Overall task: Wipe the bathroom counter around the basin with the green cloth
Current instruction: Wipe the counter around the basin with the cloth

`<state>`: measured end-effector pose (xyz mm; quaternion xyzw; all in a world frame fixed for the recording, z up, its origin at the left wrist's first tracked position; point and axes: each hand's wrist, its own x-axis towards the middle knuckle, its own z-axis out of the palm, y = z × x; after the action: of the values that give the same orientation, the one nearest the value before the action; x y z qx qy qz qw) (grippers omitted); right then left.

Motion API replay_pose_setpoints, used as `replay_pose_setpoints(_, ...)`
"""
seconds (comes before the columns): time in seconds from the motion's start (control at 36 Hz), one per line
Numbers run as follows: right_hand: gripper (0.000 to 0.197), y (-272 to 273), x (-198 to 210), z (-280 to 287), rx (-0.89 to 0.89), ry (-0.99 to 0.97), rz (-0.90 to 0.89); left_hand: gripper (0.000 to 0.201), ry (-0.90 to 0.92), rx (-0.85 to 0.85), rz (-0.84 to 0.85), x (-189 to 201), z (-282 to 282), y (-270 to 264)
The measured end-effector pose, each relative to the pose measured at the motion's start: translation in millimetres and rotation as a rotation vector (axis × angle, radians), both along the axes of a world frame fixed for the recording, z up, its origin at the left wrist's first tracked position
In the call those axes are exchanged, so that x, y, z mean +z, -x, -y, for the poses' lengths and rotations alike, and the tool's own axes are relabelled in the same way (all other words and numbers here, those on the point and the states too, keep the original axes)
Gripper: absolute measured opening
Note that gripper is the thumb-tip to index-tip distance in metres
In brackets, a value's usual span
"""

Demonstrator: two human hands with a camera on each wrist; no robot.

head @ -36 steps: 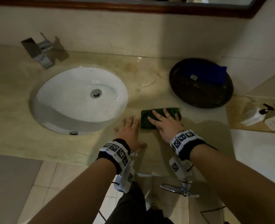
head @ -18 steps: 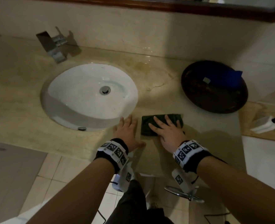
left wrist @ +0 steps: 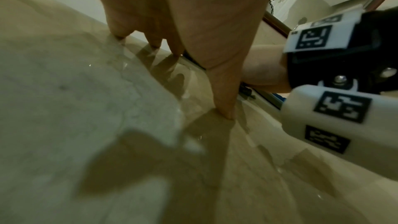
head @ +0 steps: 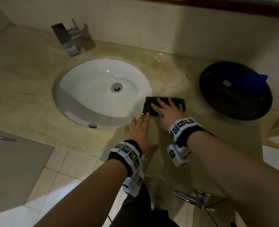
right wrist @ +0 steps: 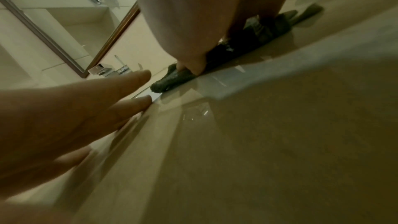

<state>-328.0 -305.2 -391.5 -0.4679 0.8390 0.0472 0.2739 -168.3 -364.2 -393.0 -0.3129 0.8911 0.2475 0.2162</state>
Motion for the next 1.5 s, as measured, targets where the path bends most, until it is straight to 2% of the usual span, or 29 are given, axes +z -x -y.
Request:
replay_pose_setpoints(0.11, 0.058, 3, 1, 5, 0.004, -0.007, 0.018, 0.122, -0.012, -0.006, 0.014, 3, 0, 2)
replay_pose_setpoints(0.19, 0.054, 6, 1, -2, -0.027, 0.082, 0.021, 0.121, -0.008, -0.046, 0.038, 8, 2, 9)
replay_pose_setpoints(0.28, 0.052, 16, 1, -21, -0.13, 0.22, -0.057, 0.112, 0.019, -0.097, 0.011, 13, 5, 24)
replay_pose_setpoints(0.33, 0.053, 25, -1, -38, -0.227, 0.237, -0.093, 0.102, 0.042, -0.12, -0.025, 15, 9, 39)
replay_pose_setpoints(0.44, 0.055, 39, -3, -72, -0.357, 0.184, -0.036, 0.083, 0.057, -0.207, -0.05, 18, 12, 68)
replay_pose_setpoints(0.61, 0.066, 36, -9, -102, -0.288, -0.013, -0.023, 0.07, 0.069, -0.27, 0.019, 9, 14, 92)
replay_pose_setpoints(0.94, 0.068, 33, -4, -106, -0.399, -0.091, 0.019, 0.079, 0.162, -0.42, 0.058, 2, -6, 89)
replay_pose_setpoints(1.11, 0.08, 36, -2, -101, -0.412, -0.119, 0.027, 0.077, 0.154, -0.464, 0.046, 6, 14, 125)
replay_pose_setpoints(1.33, 0.077, 38, -6, -99, -0.427, -0.149, 0.022, 0.074, 0.135, -0.46, 0.073, 8, 34, 180)
replay_pose_setpoints(1.5, 0.074, 41, -1, -99, -0.427, -0.157, 0.047, 0.076, 0.132, -0.429, 0.067, 7, 33, 194)
